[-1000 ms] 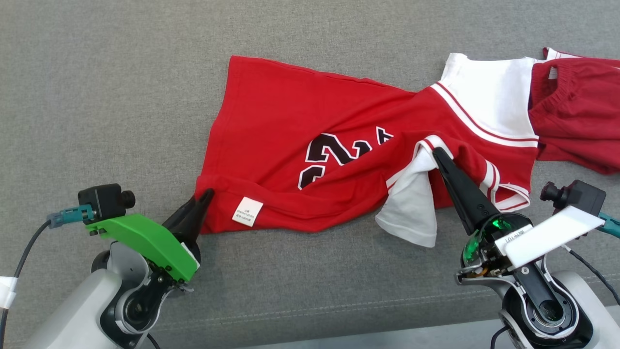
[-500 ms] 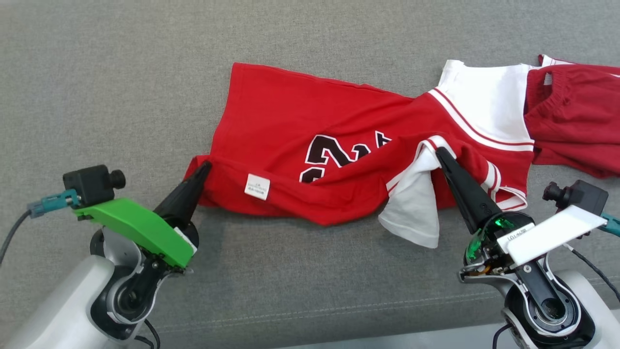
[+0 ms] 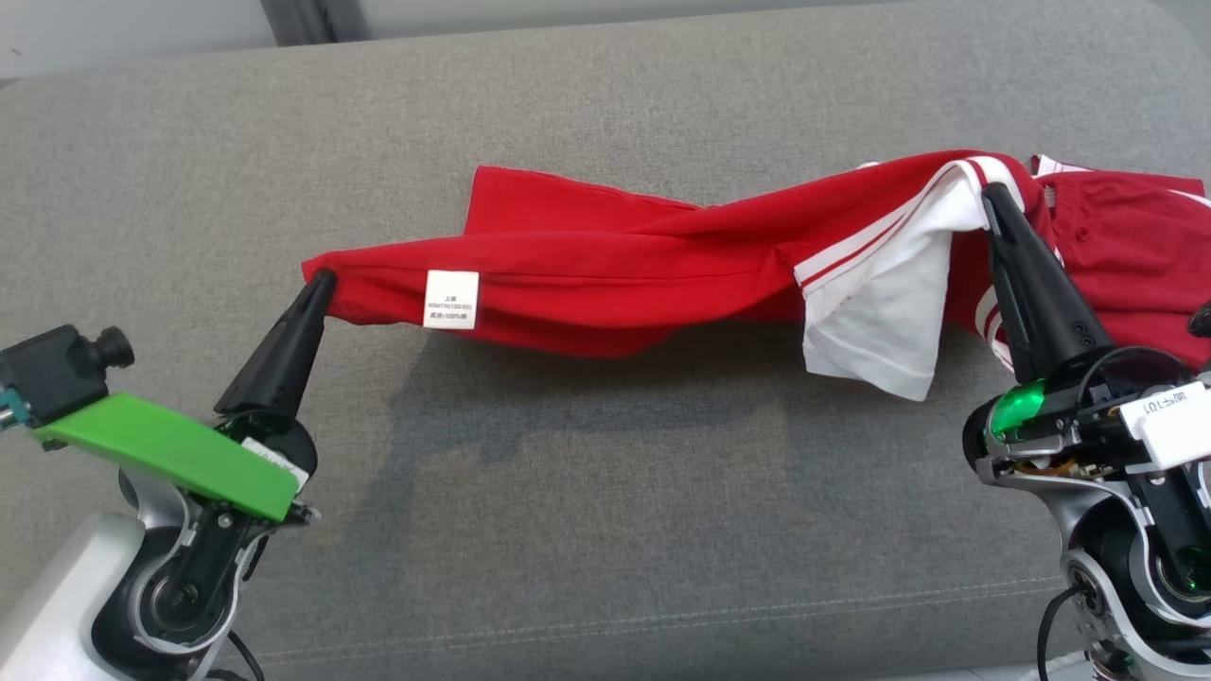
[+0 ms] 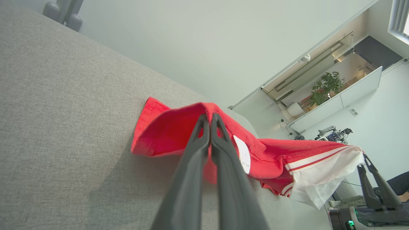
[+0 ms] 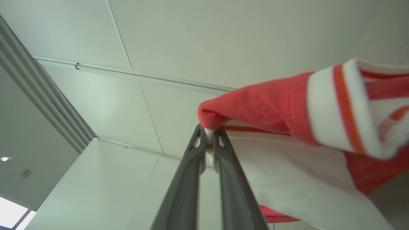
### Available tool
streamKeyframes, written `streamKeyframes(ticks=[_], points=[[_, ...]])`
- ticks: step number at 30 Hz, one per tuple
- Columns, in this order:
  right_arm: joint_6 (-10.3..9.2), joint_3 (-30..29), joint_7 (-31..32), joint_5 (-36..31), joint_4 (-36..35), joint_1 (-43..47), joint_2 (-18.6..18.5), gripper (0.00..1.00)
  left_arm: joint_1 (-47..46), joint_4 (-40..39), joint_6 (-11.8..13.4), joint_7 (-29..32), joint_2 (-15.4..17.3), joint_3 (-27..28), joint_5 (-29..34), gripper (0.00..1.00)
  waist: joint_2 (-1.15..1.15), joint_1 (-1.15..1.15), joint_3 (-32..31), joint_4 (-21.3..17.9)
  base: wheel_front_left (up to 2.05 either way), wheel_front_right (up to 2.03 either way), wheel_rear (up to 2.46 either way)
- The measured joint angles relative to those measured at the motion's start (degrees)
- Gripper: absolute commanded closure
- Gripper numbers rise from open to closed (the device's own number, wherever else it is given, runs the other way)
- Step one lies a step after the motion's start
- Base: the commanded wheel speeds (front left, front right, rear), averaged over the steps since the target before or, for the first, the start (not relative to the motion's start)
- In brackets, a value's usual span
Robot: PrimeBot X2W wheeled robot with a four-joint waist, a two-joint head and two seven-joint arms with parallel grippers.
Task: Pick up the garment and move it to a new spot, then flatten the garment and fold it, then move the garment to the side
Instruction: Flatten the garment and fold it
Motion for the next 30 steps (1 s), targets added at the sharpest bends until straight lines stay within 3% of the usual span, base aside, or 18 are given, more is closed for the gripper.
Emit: streamKeyframes(ticks=[6,12,16,21,30], points=[[1.76,-0.4,1.4,3.4,-6.4,0.5,-0.1,1.00,2.9,-4.3,-0.2,-3.6,1.7,5.3,-2.2,1.00,0.00,0.00,-2.9,-0.1,0.00,0.00,0.00],[0.56,-0.3,3.7,1.3,-7.4,8.8,-7.2,1.00,7.0,-8.5,1.9,-4.8,4.7,8.8,-2.8,1.00,0.00,0.00,-5.2,-0.2,0.00,0.00,0.00],[0.41,0.4,4.7,1.5,-7.7,18.0,-8.9,1.00,11.5,-11.1,2.6,-5.2,5.5,10.2,-3.5,1.00,0.00,0.00,-5.0,0.2,0.00,0.00,0.00],[0.51,0.2,6.2,3.9,-14.9,21.7,-9.8,1.00,16.2,-15.0,2.9,-6.1,7.2,14.0,-5.9,1.00,0.00,0.00,-3.9,0.6,0.00,0.00,0.00],[3.07,-5.8,7.2,6.7,-24.4,23.7,-12.3,1.00,21.3,-19.7,3.1,-7.0,8.8,20.0,-6.9,1.00,0.00,0.00,-5.7,0.6,0.00,0.00,0.00]])
